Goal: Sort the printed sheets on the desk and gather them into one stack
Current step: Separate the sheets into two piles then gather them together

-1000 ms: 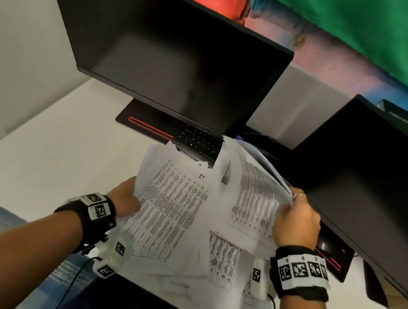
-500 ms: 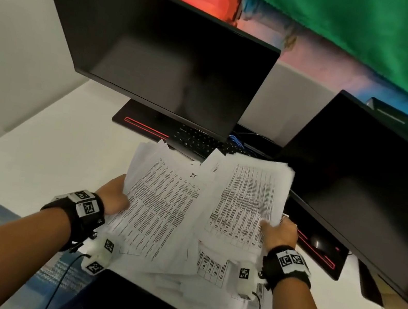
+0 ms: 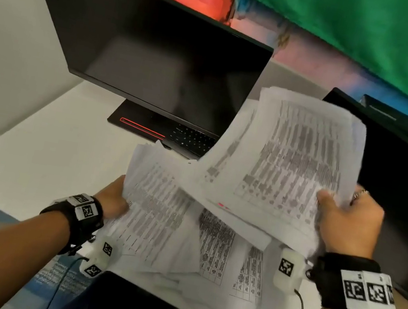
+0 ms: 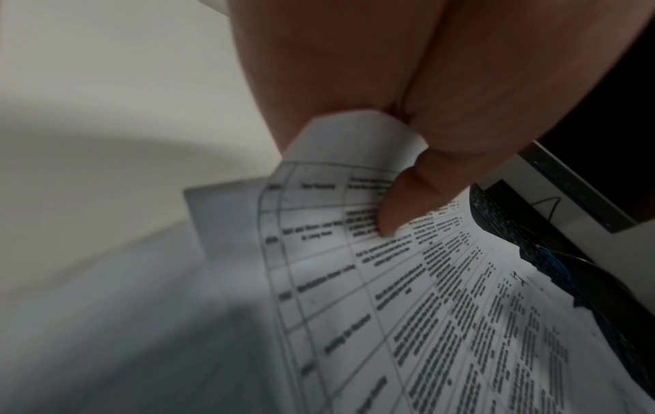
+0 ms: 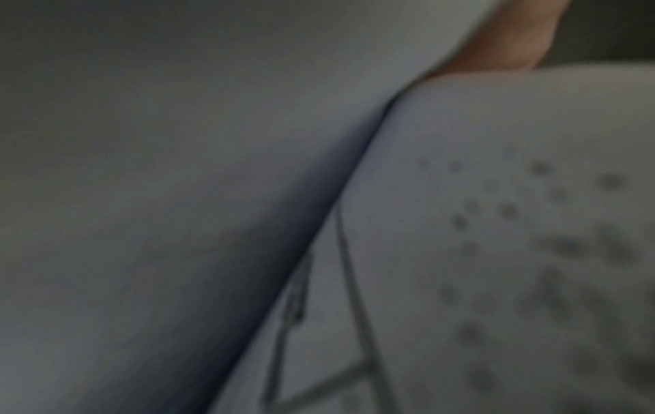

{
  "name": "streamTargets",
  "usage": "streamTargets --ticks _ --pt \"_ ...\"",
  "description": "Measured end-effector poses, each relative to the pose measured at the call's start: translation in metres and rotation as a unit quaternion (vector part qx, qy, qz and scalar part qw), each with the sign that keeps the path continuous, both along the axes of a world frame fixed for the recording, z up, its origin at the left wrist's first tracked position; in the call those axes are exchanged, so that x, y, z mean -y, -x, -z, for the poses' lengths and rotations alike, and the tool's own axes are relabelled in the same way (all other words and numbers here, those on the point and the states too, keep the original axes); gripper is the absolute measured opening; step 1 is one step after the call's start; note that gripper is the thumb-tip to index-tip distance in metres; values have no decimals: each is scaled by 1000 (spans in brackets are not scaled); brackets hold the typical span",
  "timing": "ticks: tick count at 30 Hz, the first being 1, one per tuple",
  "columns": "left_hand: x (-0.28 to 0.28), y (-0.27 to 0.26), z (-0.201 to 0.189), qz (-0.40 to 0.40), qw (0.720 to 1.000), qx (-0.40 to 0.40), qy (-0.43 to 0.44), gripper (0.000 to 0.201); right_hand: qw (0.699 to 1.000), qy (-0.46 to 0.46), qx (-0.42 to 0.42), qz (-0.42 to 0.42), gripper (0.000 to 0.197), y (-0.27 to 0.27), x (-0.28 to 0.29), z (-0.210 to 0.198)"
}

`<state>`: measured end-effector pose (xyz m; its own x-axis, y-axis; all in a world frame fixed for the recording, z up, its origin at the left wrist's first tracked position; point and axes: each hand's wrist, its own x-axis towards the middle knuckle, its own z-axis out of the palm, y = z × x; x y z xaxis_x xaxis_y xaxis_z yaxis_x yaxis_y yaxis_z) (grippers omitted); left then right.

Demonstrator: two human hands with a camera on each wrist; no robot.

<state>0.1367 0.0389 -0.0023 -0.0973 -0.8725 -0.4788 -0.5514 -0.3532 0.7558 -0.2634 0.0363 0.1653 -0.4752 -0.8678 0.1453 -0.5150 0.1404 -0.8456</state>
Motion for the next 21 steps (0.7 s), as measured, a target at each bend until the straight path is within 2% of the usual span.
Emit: streamTargets --ticks 4,5,8,9,10,11,12,15,16,19,21 --pt "-4 -2 14 -15 998 -55 -15 79 985 -137 108 12 20 -7 -22 47" --pt "-4 2 7 -33 996 -76 -38 73 976 -172 133 16 19 -12 -25 63" --pt "1 2 3 -135 969 -172 -117 32 966 -221 133 -18 20 -33 -22 105" --pt "5 -2 9 -174 959 -176 -137 45 965 -230 122 -40 21 -39 -18 113" --pt "12 -9 27 -202 951 -179 -153 71 961 -243 117 -59 21 -46 -13 119" --pt "21 -18 50 -213 948 -176 -156 88 956 -257 113 -79 21 -51 -7 126" --pt "25 -18 52 -212 952 -163 -150 91 951 -275 104 -97 22 -56 -1 131" --pt "22 2 8 -170 973 -118 -99 58 943 -300 80 -119 39 -68 16 152" --pt "21 6 5 -156 977 -117 -87 51 943 -306 69 -110 48 -76 19 157" --pt "17 11 9 -161 974 -113 -113 63 924 -359 1 -132 70 -107 17 168" --pt "20 4 29 -147 979 -78 -118 65 915 -360 -15 -182 69 -127 12 180"
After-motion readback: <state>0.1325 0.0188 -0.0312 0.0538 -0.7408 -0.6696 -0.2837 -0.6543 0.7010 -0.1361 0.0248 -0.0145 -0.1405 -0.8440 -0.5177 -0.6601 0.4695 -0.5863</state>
